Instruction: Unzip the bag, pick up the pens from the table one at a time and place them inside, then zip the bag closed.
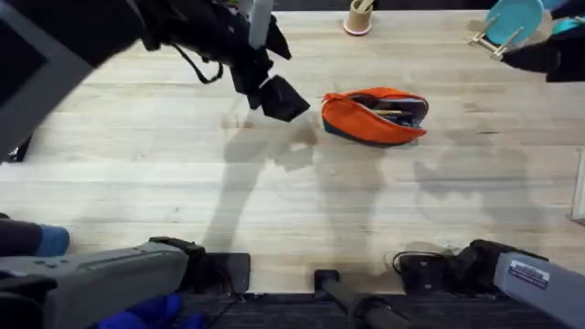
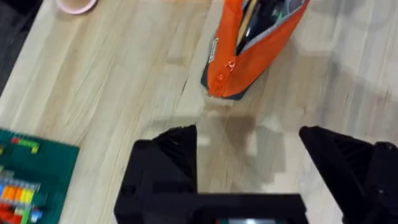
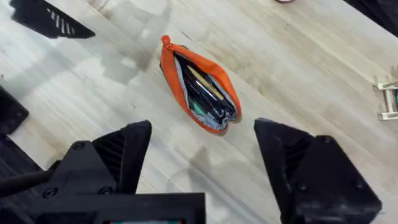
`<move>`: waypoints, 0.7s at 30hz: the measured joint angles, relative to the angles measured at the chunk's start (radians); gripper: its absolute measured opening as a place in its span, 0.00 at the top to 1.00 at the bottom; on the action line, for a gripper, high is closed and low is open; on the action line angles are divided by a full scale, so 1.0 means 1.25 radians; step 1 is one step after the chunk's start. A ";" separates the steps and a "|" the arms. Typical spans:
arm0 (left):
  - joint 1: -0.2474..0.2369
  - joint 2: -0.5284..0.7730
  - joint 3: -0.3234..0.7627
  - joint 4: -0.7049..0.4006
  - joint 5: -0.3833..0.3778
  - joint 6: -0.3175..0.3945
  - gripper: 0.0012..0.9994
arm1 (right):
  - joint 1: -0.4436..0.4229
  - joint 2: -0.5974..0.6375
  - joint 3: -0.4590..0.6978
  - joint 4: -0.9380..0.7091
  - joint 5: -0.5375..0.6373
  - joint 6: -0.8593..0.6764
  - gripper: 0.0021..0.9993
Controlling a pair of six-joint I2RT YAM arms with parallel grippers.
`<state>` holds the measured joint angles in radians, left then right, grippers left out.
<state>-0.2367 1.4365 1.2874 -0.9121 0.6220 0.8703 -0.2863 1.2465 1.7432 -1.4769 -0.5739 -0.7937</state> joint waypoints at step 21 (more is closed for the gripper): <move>0.052 0.091 -0.051 0.036 0.134 0.097 0.00 | 0.000 0.000 0.000 0.000 0.000 0.000 0.00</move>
<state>-0.1715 1.5509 1.2232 -0.8677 0.7901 0.9916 -0.2863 1.2465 1.7432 -1.4769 -0.5739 -0.7937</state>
